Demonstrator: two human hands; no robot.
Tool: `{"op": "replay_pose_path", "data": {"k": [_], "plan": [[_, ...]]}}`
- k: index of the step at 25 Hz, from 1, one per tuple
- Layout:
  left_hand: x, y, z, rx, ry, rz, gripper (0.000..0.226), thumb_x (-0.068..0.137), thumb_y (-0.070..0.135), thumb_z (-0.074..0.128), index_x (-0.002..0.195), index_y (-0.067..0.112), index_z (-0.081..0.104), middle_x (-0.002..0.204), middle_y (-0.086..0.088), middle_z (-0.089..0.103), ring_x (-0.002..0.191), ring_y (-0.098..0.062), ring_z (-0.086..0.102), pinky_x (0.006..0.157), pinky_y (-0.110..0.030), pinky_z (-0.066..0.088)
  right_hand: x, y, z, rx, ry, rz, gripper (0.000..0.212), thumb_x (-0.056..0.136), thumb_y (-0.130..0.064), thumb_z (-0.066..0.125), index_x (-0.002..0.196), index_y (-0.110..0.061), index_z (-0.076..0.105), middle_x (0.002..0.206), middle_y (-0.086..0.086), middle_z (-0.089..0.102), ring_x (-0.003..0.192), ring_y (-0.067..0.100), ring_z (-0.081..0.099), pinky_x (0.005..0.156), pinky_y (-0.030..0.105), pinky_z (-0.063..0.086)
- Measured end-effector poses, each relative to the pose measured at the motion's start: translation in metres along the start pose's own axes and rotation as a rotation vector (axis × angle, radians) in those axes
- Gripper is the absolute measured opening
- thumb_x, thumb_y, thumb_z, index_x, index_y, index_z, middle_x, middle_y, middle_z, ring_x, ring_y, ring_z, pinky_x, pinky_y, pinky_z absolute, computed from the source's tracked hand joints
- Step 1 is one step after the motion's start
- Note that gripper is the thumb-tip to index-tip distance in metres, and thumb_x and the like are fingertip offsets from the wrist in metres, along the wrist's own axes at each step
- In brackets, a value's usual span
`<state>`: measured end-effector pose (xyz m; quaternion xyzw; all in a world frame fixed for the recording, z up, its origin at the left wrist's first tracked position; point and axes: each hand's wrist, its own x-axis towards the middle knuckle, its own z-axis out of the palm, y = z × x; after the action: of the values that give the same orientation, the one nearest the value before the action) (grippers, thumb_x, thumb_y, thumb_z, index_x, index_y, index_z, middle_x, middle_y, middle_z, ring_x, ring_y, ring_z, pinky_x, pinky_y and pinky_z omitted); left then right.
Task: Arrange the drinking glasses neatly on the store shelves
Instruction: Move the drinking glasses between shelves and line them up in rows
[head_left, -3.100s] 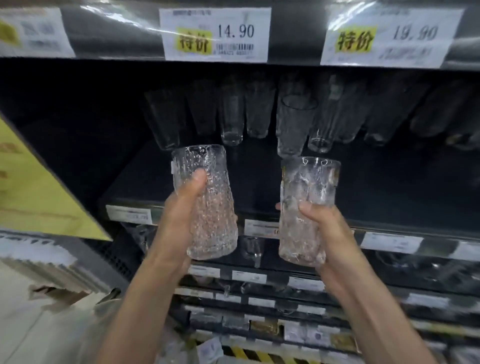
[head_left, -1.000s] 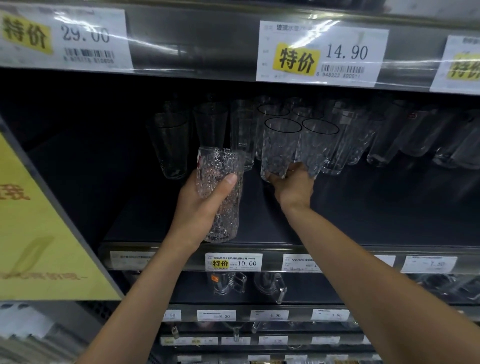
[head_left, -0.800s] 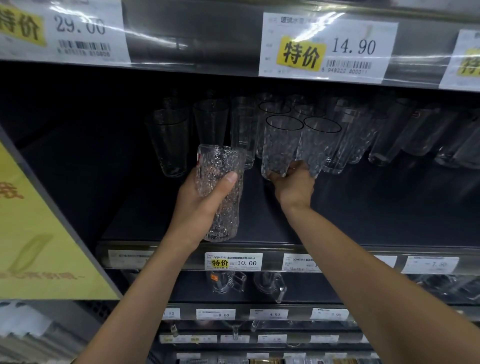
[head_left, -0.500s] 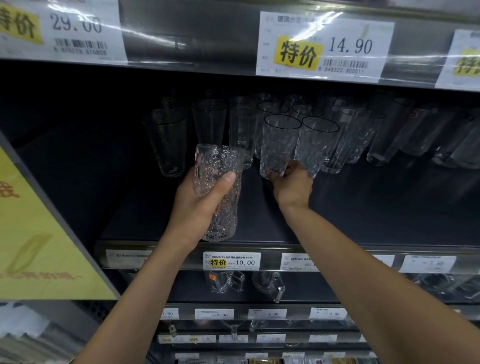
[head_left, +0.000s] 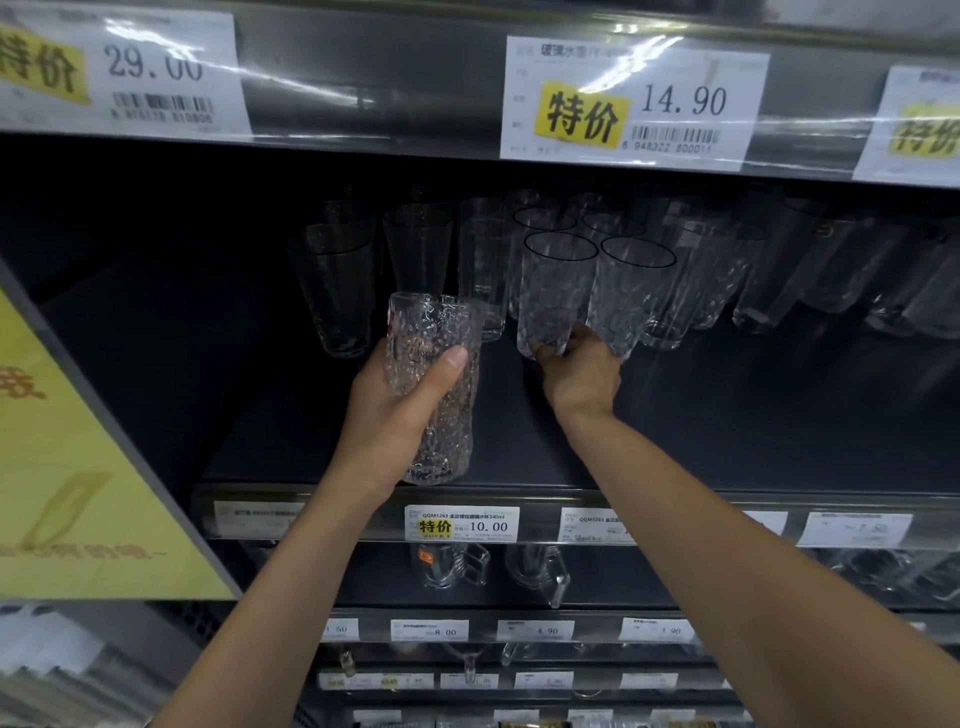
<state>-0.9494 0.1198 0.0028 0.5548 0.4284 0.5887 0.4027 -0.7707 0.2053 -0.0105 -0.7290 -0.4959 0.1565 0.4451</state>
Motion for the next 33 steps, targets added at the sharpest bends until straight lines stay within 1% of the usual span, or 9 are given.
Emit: {"op": "replay_pose_path", "data": {"k": [5, 10, 12, 17, 22, 25, 27, 30, 33], "plan": [[-0.001, 0.001, 0.0, 0.017, -0.005, 0.002, 0.055, 0.074, 0.059, 0.066, 0.12, 0.029, 0.064, 0.112, 0.013, 0.073, 0.107, -0.005, 0.068, 0.097, -0.032, 0.052, 0.0, -0.003, -0.011, -0.031, -0.054, 0.064, 0.041, 0.088, -0.035, 0.07, 0.119, -0.009, 0.061, 0.112, 0.008, 0.068, 0.106, 0.028, 0.064, 0.079, 0.026, 0.044], [-0.005, 0.005, 0.005, 0.074, -0.022, 0.028, 0.038, 0.084, 0.048, 0.072, 0.116, 0.028, 0.063, 0.102, 0.021, 0.073, 0.099, 0.003, 0.068, 0.081, -0.011, 0.05, -0.009, 0.008, -0.05, 0.04, -0.255, 0.116, 0.018, 0.086, -0.025, 0.069, 0.073, -0.012, 0.069, 0.076, 0.009, 0.073, 0.078, 0.024, 0.072, 0.08, 0.034, 0.06], [-0.009, 0.011, 0.01, 0.079, -0.036, 0.043, 0.036, 0.082, 0.043, 0.067, 0.114, 0.026, 0.062, 0.096, 0.024, 0.073, 0.093, 0.007, 0.067, 0.075, -0.006, 0.049, -0.018, 0.022, -0.077, -0.023, -0.328, 0.032, 0.02, 0.087, -0.029, 0.069, 0.071, -0.017, 0.069, 0.068, 0.003, 0.072, 0.075, 0.018, 0.071, 0.081, 0.03, 0.057], [-0.023, 0.023, 0.043, 0.005, -0.025, 0.057, 0.063, 0.075, 0.057, 0.066, 0.123, 0.017, 0.062, 0.101, 0.012, 0.073, 0.098, -0.005, 0.069, 0.08, -0.018, 0.055, -0.025, 0.08, -0.164, -0.434, -0.357, -0.279, 0.043, 0.09, -0.06, 0.053, 0.105, -0.025, 0.074, 0.101, -0.003, 0.068, 0.105, 0.021, 0.06, 0.091, 0.034, 0.047], [-0.042, 0.031, 0.118, -0.015, -0.017, 0.009, 0.044, 0.075, 0.061, 0.068, 0.11, 0.034, 0.065, 0.101, 0.013, 0.074, 0.1, -0.01, 0.07, 0.087, -0.032, 0.054, -0.011, 0.146, -0.252, -0.84, -0.513, -0.432, 0.08, 0.085, -0.075, 0.006, 0.151, -0.038, 0.032, 0.156, -0.009, 0.032, 0.14, 0.02, 0.027, 0.109, 0.042, 0.026], [-0.049, 0.039, 0.177, -0.003, 0.003, -0.002, 0.035, 0.082, 0.059, 0.063, 0.111, 0.039, 0.061, 0.103, 0.017, 0.072, 0.099, 0.004, 0.067, 0.085, -0.019, 0.051, 0.008, 0.176, -0.289, -0.886, -0.56, -0.477, 0.086, 0.08, -0.08, 0.003, 0.155, -0.04, 0.019, 0.162, -0.008, 0.02, 0.146, 0.018, 0.019, 0.113, 0.04, 0.02], [-0.051, 0.042, 0.216, 0.025, 0.016, 0.001, 0.048, 0.08, 0.061, 0.052, 0.12, 0.037, 0.056, 0.111, 0.021, 0.065, 0.105, 0.008, 0.062, 0.092, -0.015, 0.046, 0.022, 0.19, -0.309, -0.926, -0.59, -0.527, 0.089, 0.078, -0.083, 0.003, 0.156, -0.04, 0.014, 0.164, -0.007, 0.016, 0.148, 0.018, 0.015, 0.116, 0.04, 0.019], [-0.051, 0.042, 0.275, 0.058, 0.048, -0.022, 0.081, 0.077, 0.072, 0.045, 0.144, 0.026, 0.043, 0.13, 0.017, 0.055, 0.128, -0.006, 0.049, 0.113, -0.032, 0.036, 0.047, 0.211, -0.337, -0.952, -0.619, -0.578, 0.087, 0.08, -0.083, 0.008, 0.156, -0.04, 0.01, 0.164, -0.007, 0.016, 0.15, 0.017, 0.013, 0.117, 0.04, 0.018], [-0.052, 0.036, 0.322, 0.06, 0.06, -0.094, 0.092, 0.076, 0.073, 0.048, 0.15, 0.023, 0.032, 0.142, 0.012, 0.047, 0.133, -0.007, 0.044, 0.117, -0.037, 0.033, 0.068, 0.231, -0.359, -0.956, -0.627, -0.625, 0.089, 0.079, -0.084, 0.008, 0.156, -0.038, 0.013, 0.163, -0.007, 0.019, 0.149, 0.018, 0.017, 0.117, 0.041, 0.02]]}}
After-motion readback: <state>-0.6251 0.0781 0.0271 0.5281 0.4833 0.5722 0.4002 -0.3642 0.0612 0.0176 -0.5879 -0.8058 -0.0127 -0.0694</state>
